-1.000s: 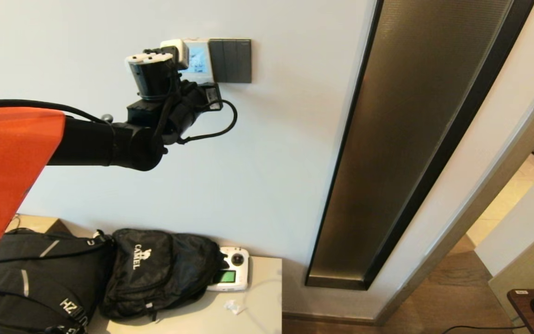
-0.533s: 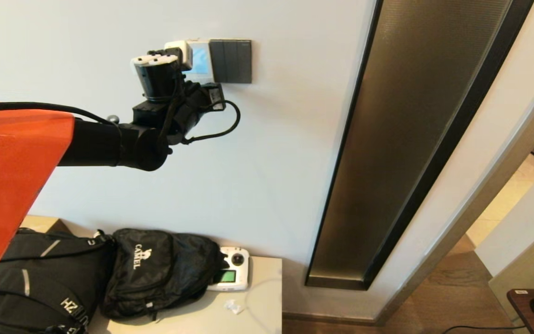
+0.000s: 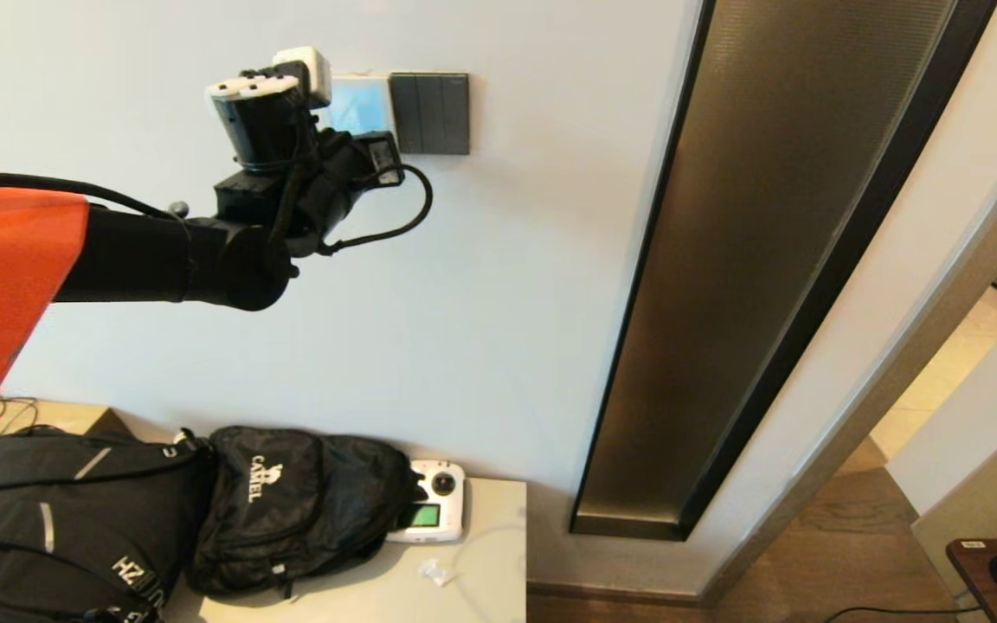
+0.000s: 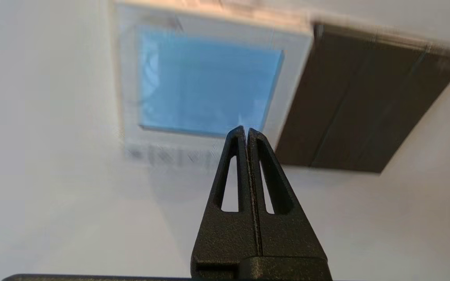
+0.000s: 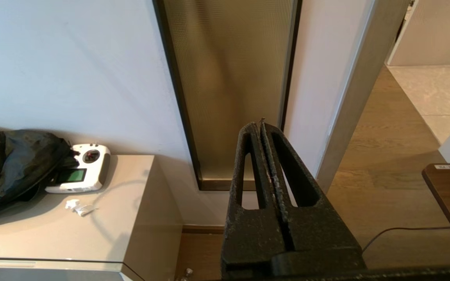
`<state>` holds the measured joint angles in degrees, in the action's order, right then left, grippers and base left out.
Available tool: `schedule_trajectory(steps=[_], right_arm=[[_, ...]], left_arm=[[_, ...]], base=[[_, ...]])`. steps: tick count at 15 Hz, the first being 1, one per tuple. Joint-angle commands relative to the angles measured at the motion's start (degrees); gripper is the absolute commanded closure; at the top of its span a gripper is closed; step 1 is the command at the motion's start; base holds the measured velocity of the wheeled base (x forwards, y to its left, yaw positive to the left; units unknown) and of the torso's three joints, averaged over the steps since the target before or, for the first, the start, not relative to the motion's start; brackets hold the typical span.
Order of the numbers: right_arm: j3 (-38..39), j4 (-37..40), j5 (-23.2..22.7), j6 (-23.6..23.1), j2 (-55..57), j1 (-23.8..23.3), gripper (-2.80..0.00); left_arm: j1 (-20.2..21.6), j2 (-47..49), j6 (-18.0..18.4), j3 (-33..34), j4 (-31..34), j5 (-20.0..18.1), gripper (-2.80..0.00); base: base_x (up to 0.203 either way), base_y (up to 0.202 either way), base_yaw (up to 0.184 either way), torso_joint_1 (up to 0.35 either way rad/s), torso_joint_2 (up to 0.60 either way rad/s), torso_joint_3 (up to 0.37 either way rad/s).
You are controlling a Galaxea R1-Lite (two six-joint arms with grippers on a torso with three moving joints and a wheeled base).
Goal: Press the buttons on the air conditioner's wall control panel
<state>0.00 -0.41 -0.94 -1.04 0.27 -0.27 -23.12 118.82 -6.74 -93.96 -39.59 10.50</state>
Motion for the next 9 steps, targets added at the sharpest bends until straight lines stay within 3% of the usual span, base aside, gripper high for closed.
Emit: schedule_trajectory(steps=[1, 4, 9], right_arm=[[0.0, 0.0, 0.0, 0.0, 0.1, 0.0, 0.00], [0.1, 0.0, 0.0, 0.0, 0.1, 0.0, 0.00], [0.0, 0.0, 0.0, 0.0, 0.1, 0.0, 0.00]], left_arm=[[0.5, -3.8, -0.2, 1.3, -0.6, 0.0, 0.00], [0.8, -10.3, -0.5, 7.3, -1.2, 0.0, 0.00], [1.7, -31.2, 0.8, 29.2, -2.8, -0.4, 0.00]], base=[[0.000, 0.000, 0.000, 0.000, 0.00, 0.000], [0.000, 0.000, 0.000, 0.000, 0.00, 0.000], [0.000, 0.000, 0.000, 0.000, 0.00, 0.000]])
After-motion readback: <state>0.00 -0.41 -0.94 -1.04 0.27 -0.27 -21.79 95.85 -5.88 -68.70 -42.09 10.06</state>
